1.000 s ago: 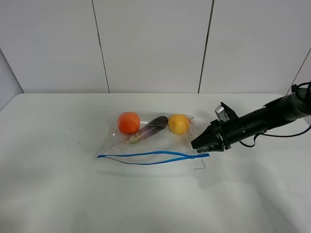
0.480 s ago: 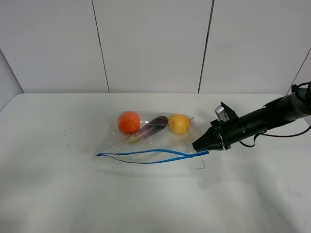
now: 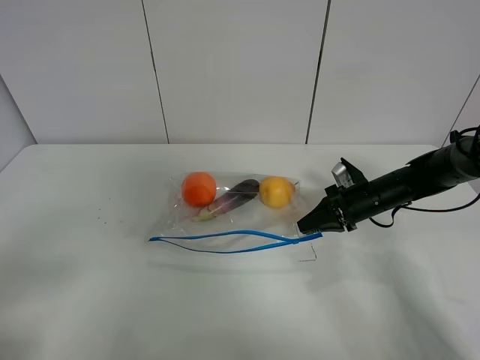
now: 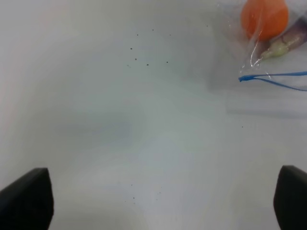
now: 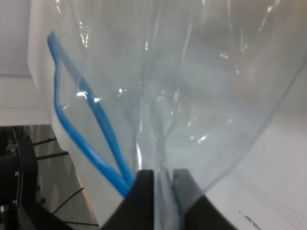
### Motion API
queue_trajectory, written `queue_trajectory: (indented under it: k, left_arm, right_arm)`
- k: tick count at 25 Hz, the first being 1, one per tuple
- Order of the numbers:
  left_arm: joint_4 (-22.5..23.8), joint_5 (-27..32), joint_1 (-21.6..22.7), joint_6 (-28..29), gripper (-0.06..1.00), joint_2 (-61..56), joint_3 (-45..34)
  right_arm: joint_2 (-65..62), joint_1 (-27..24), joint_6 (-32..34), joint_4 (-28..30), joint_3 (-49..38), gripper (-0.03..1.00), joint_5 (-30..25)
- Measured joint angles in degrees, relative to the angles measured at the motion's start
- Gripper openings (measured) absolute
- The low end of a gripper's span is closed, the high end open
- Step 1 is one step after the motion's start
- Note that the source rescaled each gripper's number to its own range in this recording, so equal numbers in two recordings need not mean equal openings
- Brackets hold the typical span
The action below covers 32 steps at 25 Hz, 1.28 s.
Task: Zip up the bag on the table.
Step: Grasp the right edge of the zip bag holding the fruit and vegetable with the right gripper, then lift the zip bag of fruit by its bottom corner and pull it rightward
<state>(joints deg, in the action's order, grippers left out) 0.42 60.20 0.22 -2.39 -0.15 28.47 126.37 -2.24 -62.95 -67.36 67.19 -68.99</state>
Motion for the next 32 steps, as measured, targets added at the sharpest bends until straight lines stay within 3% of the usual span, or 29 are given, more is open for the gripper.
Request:
queue_trajectory:
  k: [1,13,32]
  left_arm:
    - [0.0,0.0,0.0,0.0,1.00,0.0,0.0]
    - [0.0,0.0,0.0,0.0,1.00,0.0,0.0]
    - [0.0,0.0,0.0,0.0,1.00,0.0,0.0]
  right_arm:
    - [0.0,0.0,0.0,0.0,0.0,0.00,0.0]
    - [0.0,0.0,-0.6,0.9,0.0,0.00,0.0]
    - [-7.0,0.0,5.6,0.3,0.0,0.00,-0.1]
